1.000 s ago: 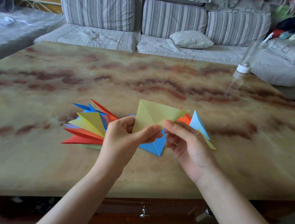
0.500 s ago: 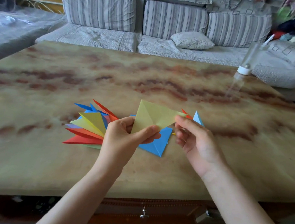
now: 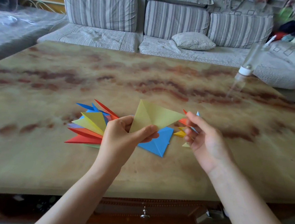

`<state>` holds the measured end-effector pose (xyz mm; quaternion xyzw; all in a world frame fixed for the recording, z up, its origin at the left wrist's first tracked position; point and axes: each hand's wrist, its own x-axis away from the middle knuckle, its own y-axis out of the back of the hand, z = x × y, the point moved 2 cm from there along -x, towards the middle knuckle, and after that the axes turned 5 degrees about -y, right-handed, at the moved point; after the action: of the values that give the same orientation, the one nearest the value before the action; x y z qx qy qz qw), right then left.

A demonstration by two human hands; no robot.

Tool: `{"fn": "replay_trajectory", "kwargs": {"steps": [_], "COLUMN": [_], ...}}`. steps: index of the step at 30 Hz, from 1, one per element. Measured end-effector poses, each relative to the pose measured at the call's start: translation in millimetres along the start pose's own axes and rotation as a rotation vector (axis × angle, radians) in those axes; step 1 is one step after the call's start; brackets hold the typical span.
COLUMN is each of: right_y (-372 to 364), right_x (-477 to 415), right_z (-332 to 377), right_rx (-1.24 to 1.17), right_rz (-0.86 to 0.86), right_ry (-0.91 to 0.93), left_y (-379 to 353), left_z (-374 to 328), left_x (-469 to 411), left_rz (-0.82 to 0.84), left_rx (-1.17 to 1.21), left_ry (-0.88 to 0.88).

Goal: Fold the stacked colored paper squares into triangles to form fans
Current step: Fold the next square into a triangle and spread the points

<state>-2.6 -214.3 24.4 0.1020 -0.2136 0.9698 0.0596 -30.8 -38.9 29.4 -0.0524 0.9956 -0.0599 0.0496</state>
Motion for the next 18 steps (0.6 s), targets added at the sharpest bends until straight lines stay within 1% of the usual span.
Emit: {"fn": "replay_trajectory", "kwargs": {"steps": [2,3,5,8,10,14,18], "right_y": [5.5,7.0,5.8,-1.9,-7.2,-12.1,-13.9], "right_x": [-1.2,-1.3,-0.1,3.5,6.4,8.7,10.9], "right_z": [5.3,6.5,3.9,-5.6,-12.0,-16.5,-18.1], "right_rx": [-0.012,-0.015,0.003,0.162,0.247,0.264,0.305], "right_rz": [-0.020,-0.002,0.087,0.264,0.313,0.229,0.159], "right_ry": [0.026,0.026,-0.011,-0.068,-0.064,-0.026,0.010], "left_y": [5.1,6.9,7.5,3.4,0.9,-3.2,-3.8], "left_z": [-0.1,-0.2,0.6,3.3,5.1,8.5,10.5], "left_x": [-1.5,-2.0,-2.0,-0.1,0.9,2.3,2.6], "left_rz": [-0.013,-0.011,0.006,0.037,0.055,0.092,0.077], "left_rx": [0.038,0.059,0.074,0.056,0.029,-0.023,-0.063], "left_ry": [0.018,0.028,0.042,0.050,0.042,0.030,0.016]}}
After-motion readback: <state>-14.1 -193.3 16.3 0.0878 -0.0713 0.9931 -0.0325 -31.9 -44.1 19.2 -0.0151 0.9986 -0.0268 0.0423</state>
